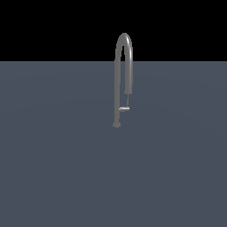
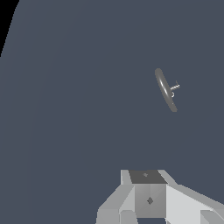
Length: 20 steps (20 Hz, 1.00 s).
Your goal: Turn on the faucet by rotating a designated handle.
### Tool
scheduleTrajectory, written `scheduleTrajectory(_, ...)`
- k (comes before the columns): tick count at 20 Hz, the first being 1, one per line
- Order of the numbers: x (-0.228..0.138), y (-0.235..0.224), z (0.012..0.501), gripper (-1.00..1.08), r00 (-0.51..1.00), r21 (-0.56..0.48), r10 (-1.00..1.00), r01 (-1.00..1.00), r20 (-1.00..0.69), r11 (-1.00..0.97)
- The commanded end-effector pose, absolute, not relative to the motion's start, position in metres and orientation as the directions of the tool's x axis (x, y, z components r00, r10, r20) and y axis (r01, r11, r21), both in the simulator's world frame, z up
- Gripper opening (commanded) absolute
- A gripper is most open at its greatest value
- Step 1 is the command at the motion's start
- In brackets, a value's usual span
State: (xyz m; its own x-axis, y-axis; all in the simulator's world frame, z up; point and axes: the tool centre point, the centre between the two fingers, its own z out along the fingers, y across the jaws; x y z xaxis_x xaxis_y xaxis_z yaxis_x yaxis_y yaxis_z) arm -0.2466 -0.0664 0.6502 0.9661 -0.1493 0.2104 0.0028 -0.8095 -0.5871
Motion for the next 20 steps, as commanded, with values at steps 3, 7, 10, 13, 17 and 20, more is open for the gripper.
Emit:
scheduleTrajectory(3,-0.239,-0.091,0.664,-1.00,0.967,-0.694,-0.183,-0.010,0.176,-0.719)
scheduleTrajectory(7,-0.227,-0.115,0.669,-1.00,0.971,-0.777,-0.204,-0.032,0.126,-0.629)
scheduleTrajectory(10,-0.215,-0.133,0.669,-1.00,0.974,-0.829,-0.214,-0.056,0.077,-0.557)
scheduleTrajectory(13,-0.201,-0.150,0.665,-1.00,0.976,-0.871,-0.217,-0.088,0.022,-0.483)
scheduleTrajectory(17,-0.178,-0.171,0.654,-1.00,0.976,-0.912,-0.211,-0.142,-0.063,-0.384)
scheduleTrajectory(20,-0.158,-0.185,0.642,-1.00,0.971,-0.931,-0.198,-0.191,-0.133,-0.313)
